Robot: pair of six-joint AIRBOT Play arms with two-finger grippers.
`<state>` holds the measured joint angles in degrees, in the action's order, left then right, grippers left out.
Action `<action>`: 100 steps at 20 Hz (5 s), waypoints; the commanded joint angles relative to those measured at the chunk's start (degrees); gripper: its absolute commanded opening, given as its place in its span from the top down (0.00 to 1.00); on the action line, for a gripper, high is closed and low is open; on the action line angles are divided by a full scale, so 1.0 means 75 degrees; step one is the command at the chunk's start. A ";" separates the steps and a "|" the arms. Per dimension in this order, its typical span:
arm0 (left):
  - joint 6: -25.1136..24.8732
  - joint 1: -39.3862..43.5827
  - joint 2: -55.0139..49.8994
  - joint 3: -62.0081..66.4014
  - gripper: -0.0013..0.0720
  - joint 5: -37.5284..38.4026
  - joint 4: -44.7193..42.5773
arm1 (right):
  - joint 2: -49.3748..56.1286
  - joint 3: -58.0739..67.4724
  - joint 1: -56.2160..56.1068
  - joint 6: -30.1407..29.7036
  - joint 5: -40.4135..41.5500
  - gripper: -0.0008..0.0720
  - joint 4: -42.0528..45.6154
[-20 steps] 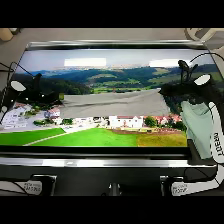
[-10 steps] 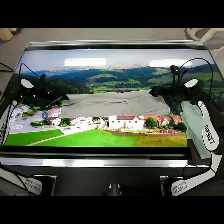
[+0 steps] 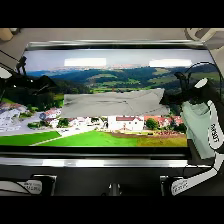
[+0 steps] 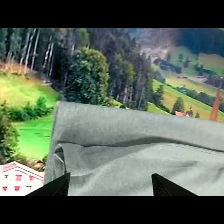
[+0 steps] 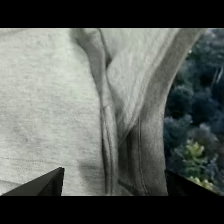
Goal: Fold the shirts.
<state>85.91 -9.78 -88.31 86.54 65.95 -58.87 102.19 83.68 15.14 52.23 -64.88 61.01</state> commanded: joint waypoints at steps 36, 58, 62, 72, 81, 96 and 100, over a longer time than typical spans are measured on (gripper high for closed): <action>0.0545 0.6787 -0.3934 0.1343 0.95 -0.3759 0.5141 | -0.4855 0.0023 0.0038 0.0845 -0.2072 0.95 -0.1740; 0.0178 0.1749 0.3520 0.1338 0.95 -0.2261 -0.0501 | -0.0111 0.0035 -0.5196 -0.0743 0.2509 0.03 -0.5759; 0.0125 0.1743 0.3509 0.1332 0.94 -0.1751 -0.0650 | -0.0892 0.0032 -0.4217 -0.0172 0.1518 0.05 -0.3818; -0.0087 0.1743 0.3491 0.1300 0.94 -0.1708 -0.0708 | -0.1314 -0.2532 -0.1833 0.1440 -0.0012 0.07 -0.1996; -0.0061 0.1743 0.3491 0.1300 0.94 -0.1676 -0.0705 | -0.0886 -0.2742 -0.2763 0.1705 0.1848 0.96 -0.3518; -0.0085 0.1746 0.3436 0.1297 0.94 -0.2430 -0.0787 | -0.2935 0.1244 0.3348 0.1687 -0.2171 0.95 -0.2092; -0.0082 0.1746 0.3453 0.1300 0.94 -0.2428 -0.0784 | -0.3168 0.1244 0.4182 0.1757 -0.2567 0.95 -0.2037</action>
<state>85.30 3.36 -62.50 96.29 47.99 -64.73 79.81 92.31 41.45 64.31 -80.86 44.99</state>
